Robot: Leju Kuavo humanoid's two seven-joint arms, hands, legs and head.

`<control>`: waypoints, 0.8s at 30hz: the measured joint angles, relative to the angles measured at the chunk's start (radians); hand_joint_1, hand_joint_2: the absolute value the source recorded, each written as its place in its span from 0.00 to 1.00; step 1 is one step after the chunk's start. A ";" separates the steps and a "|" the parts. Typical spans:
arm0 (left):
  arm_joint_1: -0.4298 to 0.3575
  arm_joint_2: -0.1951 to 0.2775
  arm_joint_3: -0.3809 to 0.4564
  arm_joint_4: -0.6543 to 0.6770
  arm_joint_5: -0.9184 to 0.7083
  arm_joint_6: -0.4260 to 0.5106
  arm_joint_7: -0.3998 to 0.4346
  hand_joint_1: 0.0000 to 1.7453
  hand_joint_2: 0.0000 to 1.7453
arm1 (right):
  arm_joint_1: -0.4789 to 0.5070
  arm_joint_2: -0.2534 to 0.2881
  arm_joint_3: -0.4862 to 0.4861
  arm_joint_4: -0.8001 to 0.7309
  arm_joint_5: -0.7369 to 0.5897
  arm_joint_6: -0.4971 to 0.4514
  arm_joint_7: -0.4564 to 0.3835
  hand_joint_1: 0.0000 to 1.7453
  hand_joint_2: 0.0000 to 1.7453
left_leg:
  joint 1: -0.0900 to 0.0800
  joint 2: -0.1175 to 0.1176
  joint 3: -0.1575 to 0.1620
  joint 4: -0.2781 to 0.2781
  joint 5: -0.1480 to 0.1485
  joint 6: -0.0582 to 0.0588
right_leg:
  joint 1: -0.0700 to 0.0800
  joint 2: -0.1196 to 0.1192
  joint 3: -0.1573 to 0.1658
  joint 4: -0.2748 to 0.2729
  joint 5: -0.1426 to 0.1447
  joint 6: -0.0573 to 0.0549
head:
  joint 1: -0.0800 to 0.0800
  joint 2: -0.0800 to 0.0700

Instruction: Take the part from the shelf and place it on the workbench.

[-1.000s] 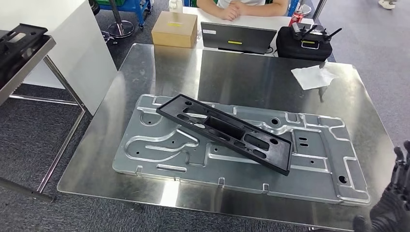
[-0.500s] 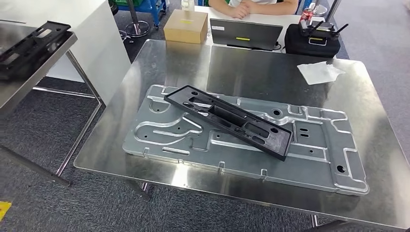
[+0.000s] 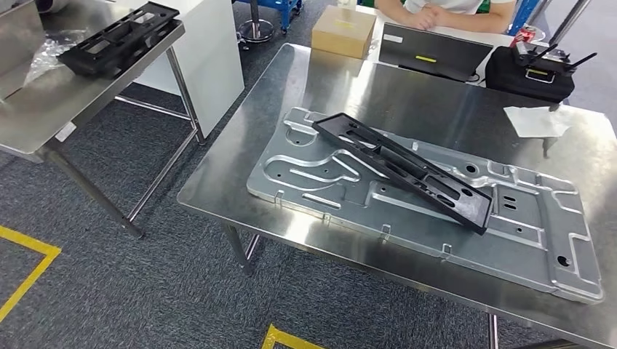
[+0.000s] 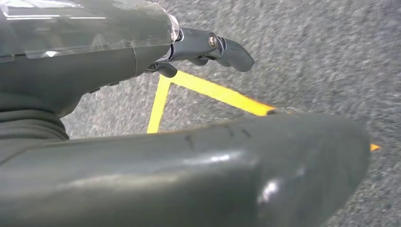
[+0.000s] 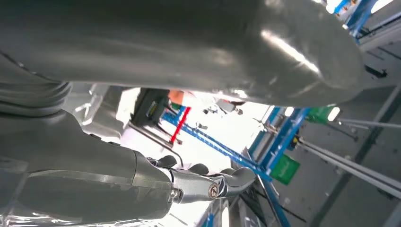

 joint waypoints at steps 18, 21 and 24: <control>0.002 -0.002 -0.015 -0.003 0.016 -0.019 -0.008 0.00 0.00 | 0.007 0.039 -0.068 0.010 -0.009 0.066 0.034 0.00 0.00 | 0.026 0.006 -0.102 0.271 -0.067 -0.085 | 0.022 -0.057 0.131 -0.295 0.169 -0.073 | -0.002 0.000; -0.001 -0.008 -0.014 -0.005 0.022 -0.012 -0.009 0.00 0.00 | 0.000 0.041 -0.078 0.018 0.003 0.093 0.036 0.00 0.00 | 0.033 0.054 0.040 0.085 -0.035 -0.097 | 0.014 -0.093 0.089 -0.260 0.178 -0.054 | -0.002 0.000; -0.002 -0.010 -0.014 -0.006 0.025 -0.004 -0.012 0.00 0.00 | -0.013 0.042 -0.088 0.026 0.010 0.118 0.038 0.00 0.00 | 0.017 0.065 0.073 -0.001 -0.058 -0.063 | 0.012 -0.124 0.078 -0.248 0.192 -0.030 | -0.001 0.000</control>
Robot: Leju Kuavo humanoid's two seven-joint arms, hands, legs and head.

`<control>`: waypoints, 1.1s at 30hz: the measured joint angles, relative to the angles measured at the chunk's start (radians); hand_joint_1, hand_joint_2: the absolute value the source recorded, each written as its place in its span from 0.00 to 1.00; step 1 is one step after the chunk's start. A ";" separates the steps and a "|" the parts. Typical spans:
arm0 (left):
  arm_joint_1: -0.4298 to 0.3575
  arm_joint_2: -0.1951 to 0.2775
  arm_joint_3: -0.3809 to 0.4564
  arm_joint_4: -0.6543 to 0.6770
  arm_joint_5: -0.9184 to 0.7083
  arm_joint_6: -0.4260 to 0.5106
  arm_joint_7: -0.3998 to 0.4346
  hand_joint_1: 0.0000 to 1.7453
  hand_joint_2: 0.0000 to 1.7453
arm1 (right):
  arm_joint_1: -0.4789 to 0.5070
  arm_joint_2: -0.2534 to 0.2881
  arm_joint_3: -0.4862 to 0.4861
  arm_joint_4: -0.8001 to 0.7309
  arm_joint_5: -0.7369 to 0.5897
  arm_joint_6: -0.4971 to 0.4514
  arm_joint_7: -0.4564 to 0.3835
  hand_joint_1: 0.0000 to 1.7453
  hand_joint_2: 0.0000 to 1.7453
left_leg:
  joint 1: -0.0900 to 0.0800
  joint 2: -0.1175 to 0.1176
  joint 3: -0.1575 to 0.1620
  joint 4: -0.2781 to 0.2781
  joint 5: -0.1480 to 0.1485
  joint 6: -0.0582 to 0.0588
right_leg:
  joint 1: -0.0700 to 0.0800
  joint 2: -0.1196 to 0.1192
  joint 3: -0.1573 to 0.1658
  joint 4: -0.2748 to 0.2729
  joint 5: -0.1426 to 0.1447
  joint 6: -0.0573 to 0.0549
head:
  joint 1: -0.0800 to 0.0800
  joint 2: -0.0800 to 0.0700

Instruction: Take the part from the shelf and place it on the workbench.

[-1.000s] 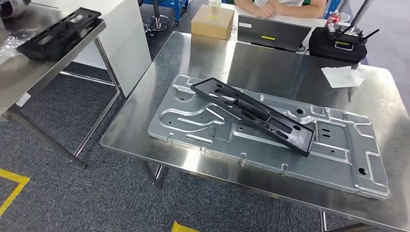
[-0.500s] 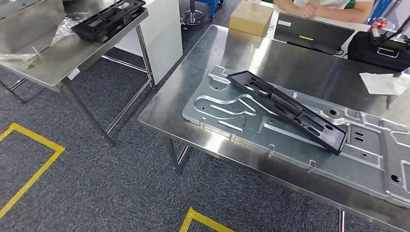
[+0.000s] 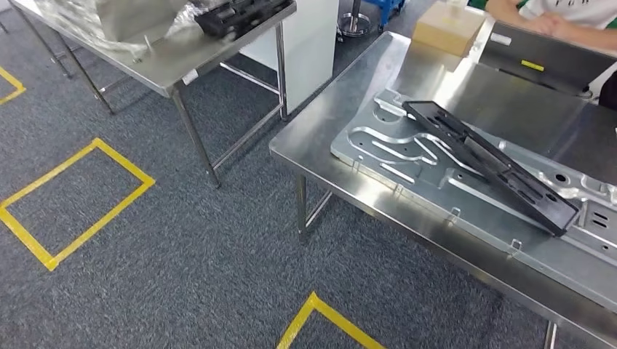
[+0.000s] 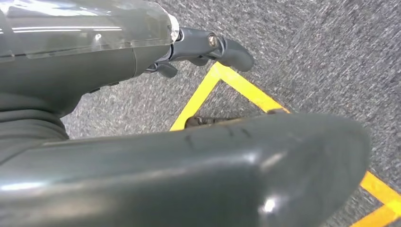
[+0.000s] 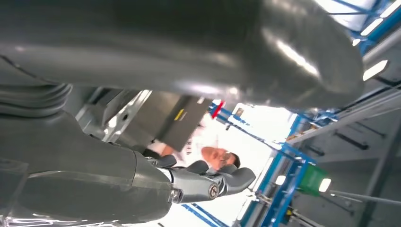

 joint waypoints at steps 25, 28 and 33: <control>0.017 0.000 0.053 0.000 0.020 0.014 -0.002 0.00 0.00 | -0.096 0.007 0.050 0.565 0.446 -0.054 0.045 0.00 0.00 | -0.002 -0.057 -0.211 0.243 0.037 -0.010 | 0.002 0.062 0.135 -0.060 -0.092 -0.035 | -0.001 0.000; 0.017 0.005 0.060 0.000 0.020 0.015 -0.001 0.00 0.00 | -0.111 0.006 0.059 0.640 0.451 -0.060 0.043 0.00 0.00 | -0.012 -0.004 -0.071 0.044 0.055 0.005 | 0.006 0.025 0.129 -0.050 -0.095 -0.025 | 0.000 0.000; 0.021 0.010 0.068 0.000 0.020 0.015 0.000 0.00 0.00 | -0.129 0.004 0.069 0.688 0.451 -0.060 0.046 0.00 0.00 | -0.014 -0.022 -0.058 -0.011 0.053 0.046 | 0.010 0.027 0.126 -0.029 -0.114 0.003 | 0.000 0.000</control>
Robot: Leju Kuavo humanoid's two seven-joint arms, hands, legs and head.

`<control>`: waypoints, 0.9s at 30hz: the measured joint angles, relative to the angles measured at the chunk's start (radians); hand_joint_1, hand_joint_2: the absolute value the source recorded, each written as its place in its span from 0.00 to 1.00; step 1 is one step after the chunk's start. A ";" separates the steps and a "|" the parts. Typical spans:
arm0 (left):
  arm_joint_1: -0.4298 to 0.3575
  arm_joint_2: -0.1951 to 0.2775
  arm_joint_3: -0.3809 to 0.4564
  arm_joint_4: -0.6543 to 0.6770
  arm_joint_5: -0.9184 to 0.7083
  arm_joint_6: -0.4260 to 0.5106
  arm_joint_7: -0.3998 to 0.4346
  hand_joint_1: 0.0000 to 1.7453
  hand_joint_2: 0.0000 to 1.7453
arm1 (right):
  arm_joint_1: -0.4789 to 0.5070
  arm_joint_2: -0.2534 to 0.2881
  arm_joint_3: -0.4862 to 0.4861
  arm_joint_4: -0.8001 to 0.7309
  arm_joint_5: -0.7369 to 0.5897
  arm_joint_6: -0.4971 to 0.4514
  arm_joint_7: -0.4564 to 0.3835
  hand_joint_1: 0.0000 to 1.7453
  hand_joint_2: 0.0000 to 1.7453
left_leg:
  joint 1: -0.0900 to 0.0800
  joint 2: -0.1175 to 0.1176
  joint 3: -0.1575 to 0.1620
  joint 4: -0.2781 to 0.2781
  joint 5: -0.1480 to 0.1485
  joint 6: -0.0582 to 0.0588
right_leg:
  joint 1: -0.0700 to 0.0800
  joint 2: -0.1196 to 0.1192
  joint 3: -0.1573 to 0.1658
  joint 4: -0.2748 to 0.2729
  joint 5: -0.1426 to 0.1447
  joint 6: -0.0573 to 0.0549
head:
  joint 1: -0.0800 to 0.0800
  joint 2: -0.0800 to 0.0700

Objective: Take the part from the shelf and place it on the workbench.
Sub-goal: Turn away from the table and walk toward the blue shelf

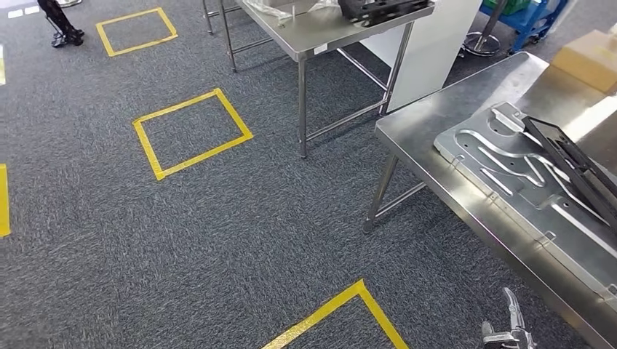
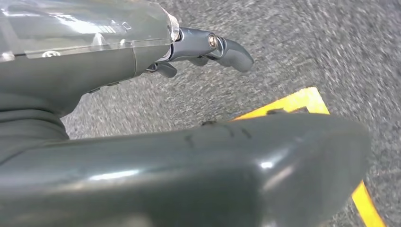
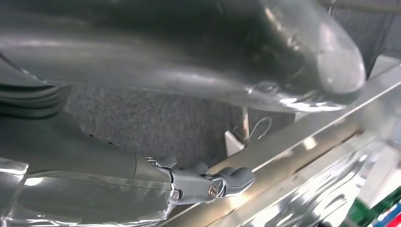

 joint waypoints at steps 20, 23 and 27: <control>0.008 0.032 0.031 0.000 -0.011 0.057 -0.003 0.00 0.00 | -0.291 -0.200 0.019 1.336 0.288 -0.297 0.393 0.00 0.00 | 0.012 -0.049 -0.160 0.270 -0.104 -0.043 | -0.001 0.078 -0.027 -0.028 0.055 -0.043 | 0.000 0.000; 0.015 0.034 0.029 0.000 -0.014 0.060 -0.008 0.00 0.00 | -0.307 -0.212 0.011 1.413 0.270 -0.202 0.486 0.00 0.00 | 0.019 -0.031 -0.109 0.202 -0.053 -0.050 | -0.003 0.043 -0.028 -0.021 0.048 -0.040 | 0.000 0.000; 0.011 0.048 0.020 0.000 -0.035 0.055 -0.021 0.00 0.00 | -0.323 -0.222 -0.005 1.464 0.251 -0.133 0.518 0.00 0.00 | 0.007 0.022 -0.006 0.012 -0.011 -0.033 | 0.003 0.010 -0.024 -0.010 0.035 -0.021 | 0.000 0.000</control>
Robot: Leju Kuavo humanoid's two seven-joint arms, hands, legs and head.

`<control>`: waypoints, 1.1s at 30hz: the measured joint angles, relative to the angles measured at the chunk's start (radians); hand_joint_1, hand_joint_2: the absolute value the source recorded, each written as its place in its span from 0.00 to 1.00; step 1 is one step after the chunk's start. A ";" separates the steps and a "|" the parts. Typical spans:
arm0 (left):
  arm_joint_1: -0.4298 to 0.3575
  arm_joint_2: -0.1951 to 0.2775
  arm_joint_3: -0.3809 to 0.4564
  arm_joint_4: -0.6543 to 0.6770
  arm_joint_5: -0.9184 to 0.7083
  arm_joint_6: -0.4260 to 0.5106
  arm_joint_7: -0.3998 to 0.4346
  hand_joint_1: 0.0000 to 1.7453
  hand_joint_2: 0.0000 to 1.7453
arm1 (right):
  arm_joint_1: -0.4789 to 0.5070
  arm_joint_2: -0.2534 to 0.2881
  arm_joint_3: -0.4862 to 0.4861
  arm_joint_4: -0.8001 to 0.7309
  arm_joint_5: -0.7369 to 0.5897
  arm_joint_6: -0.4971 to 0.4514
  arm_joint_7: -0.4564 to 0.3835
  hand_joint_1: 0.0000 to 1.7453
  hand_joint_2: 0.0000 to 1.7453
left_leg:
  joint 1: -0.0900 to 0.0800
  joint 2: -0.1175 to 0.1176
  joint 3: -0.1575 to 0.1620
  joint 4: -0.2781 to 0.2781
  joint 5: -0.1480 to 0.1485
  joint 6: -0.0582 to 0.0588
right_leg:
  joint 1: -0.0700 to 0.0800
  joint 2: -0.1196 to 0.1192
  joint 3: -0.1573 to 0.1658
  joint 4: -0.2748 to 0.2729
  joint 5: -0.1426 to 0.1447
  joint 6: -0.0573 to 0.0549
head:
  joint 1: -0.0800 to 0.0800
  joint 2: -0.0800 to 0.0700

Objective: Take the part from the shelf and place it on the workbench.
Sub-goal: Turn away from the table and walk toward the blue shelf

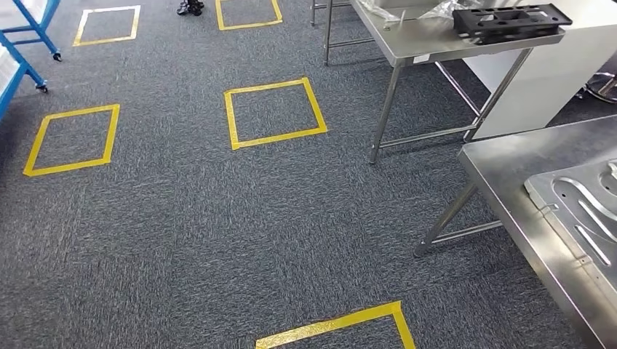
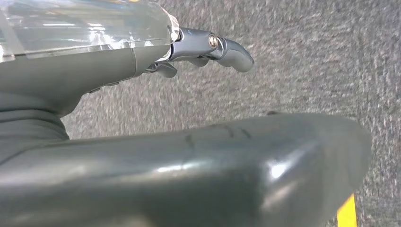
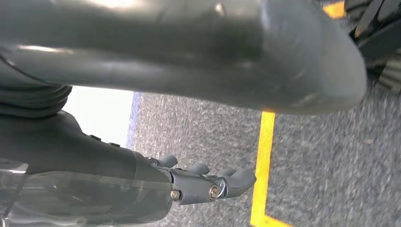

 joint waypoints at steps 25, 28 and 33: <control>-0.016 0.095 -0.067 0.000 -0.012 -0.027 -0.022 0.00 0.00 | -0.022 -0.014 -0.029 0.060 0.016 0.036 0.026 0.00 0.00 | 0.007 -0.066 -0.160 0.286 -0.105 -0.023 | -0.009 0.056 -0.033 0.018 0.009 -0.022 | 0.000 0.000; -0.015 0.095 -0.067 0.000 -0.004 -0.006 -0.034 0.00 0.00 | -0.026 -0.014 -0.029 0.060 0.024 0.031 0.010 0.00 0.00 | 0.006 -0.024 -0.059 0.113 -0.028 -0.020 | -0.005 0.019 -0.026 0.019 0.002 -0.015 | 0.000 0.000; -0.012 0.094 -0.065 0.001 0.009 0.022 -0.048 0.00 0.00 | -0.035 -0.014 -0.029 0.060 0.035 0.027 -0.003 0.00 0.00 | -0.007 -0.010 -0.007 0.003 -0.001 0.009 | -0.001 -0.020 -0.016 0.024 -0.010 0.010 | 0.000 0.000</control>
